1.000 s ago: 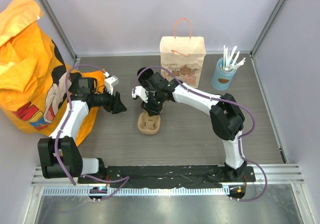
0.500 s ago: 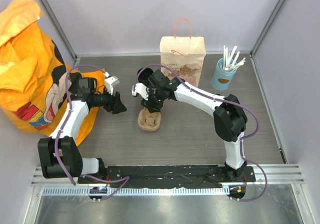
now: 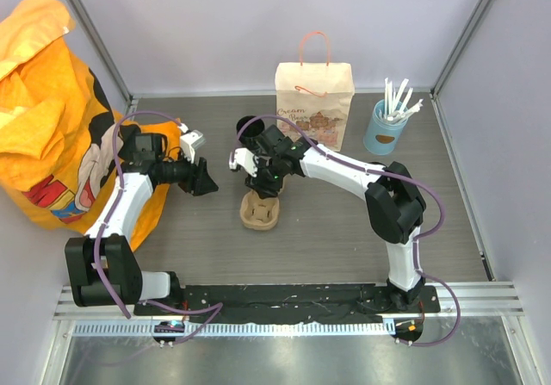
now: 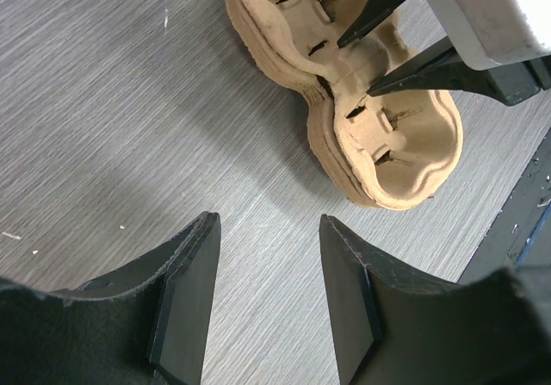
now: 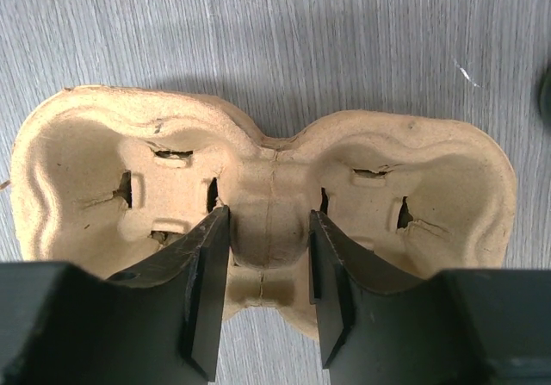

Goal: Pack the takeout coffee

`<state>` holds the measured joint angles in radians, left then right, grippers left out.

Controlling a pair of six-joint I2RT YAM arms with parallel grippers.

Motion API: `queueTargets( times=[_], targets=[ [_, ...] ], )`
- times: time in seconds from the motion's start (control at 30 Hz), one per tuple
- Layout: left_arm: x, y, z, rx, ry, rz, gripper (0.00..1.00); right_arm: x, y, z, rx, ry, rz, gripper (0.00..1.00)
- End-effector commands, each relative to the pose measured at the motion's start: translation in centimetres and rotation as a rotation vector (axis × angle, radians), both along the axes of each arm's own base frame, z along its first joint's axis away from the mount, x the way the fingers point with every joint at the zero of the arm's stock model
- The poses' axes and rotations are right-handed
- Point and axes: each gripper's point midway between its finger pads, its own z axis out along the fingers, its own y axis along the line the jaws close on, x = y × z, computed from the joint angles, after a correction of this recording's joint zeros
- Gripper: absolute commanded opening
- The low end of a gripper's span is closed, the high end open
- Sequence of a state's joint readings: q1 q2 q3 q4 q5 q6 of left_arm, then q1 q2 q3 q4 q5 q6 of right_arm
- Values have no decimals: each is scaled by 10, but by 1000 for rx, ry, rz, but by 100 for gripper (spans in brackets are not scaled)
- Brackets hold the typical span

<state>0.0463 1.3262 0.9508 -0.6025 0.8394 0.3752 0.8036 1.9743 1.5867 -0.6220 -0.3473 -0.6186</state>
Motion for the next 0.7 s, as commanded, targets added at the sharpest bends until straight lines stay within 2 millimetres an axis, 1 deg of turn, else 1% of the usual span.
queueTargets(
  times=[0.0,0.1,0.27,0.33,0.4,0.53,0.57,0.6,0.67],
  targets=[
    [2,-3,5,-27,-28,-22,54,4,14,32,92,-54,11,44],
    [1,-3,5,-27,-27,-21,54,3,14,33,95,-53,15,42],
    [1,-3,5,-27,-30,-23,54,1,15,41,108,-57,21,49],
    [2,-3,5,-28,-27,-21,54,2,13,39,101,-56,18,55],
    [2,-3,4,-28,-28,-22,54,1,13,35,93,-49,18,56],
    [2,-3,5,-26,-29,-23,54,0,14,35,96,-43,22,52],
    [2,-3,5,-26,-29,-23,54,0,14,35,97,-40,21,49],
    [2,-3,5,-27,-30,-22,54,0,14,36,99,-39,21,42],
    [2,-3,5,-28,-28,-23,54,1,15,38,105,-43,22,40]
  ],
)
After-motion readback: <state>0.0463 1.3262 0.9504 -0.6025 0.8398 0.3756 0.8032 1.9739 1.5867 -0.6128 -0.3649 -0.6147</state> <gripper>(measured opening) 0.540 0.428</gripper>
